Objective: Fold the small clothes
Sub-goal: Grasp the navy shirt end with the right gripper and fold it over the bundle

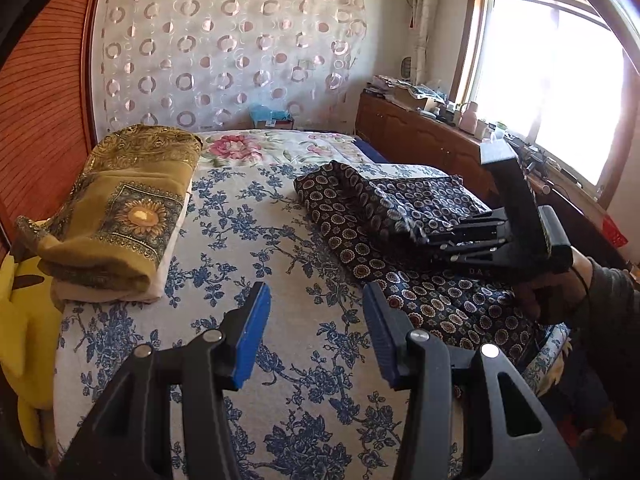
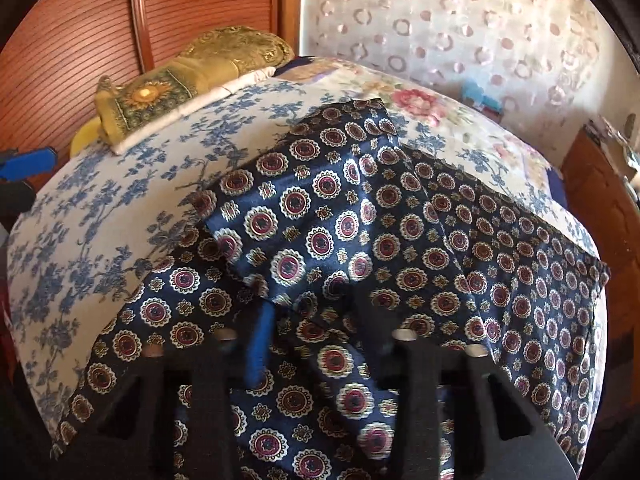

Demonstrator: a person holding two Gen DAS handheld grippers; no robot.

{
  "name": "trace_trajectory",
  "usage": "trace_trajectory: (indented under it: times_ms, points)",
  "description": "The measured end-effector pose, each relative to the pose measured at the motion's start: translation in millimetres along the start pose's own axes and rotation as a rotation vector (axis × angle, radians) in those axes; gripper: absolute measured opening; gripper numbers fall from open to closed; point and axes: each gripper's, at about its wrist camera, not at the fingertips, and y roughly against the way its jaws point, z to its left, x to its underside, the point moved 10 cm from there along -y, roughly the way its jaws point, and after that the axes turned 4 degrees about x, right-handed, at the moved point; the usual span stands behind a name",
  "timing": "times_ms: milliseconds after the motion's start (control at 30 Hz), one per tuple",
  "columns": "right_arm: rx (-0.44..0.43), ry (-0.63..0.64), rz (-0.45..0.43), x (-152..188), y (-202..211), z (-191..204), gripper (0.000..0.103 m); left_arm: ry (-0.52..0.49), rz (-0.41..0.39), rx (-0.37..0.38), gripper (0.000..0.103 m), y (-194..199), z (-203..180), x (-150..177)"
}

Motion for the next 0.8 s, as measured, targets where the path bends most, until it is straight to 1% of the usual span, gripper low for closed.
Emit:
trace_trajectory:
  times_ms: [33, 67, 167, 267, 400, 600, 733, 800]
  points:
    - [-0.015, -0.008, -0.003, -1, 2, -1, 0.010, 0.000, 0.000, 0.005, 0.047, 0, -1, 0]
    - [-0.025, -0.020, -0.009, -2, 4, -4, 0.006, 0.000, 0.000, 0.008, 0.047, -1, -3, 1]
    - [-0.005, -0.067, -0.054, -11, 17, -24, 0.004, -0.003, 0.003, 0.014, 0.047, -2, -6, 2]
    - [-0.010, -0.147, -0.086, -19, 30, -52, 0.004, -0.006, 0.007, 0.017, 0.047, -4, -9, 4]
    - [0.063, -0.213, -0.103, -25, 41, -101, 0.004, -0.011, 0.012, 0.024, 0.047, -7, -13, 6]
    - [0.178, -0.298, -0.090, -27, 42, -169, 0.002, -0.019, 0.027, 0.030, 0.047, -14, -19, 9]
    - [0.229, -0.334, -0.065, -23, 41, -195, 0.002, -0.027, 0.034, 0.034, 0.047, -15, -23, 10]
    - [0.249, -0.374, -0.070, -19, 45, -207, 0.002, -0.031, 0.037, 0.038, 0.047, -16, -25, 11]
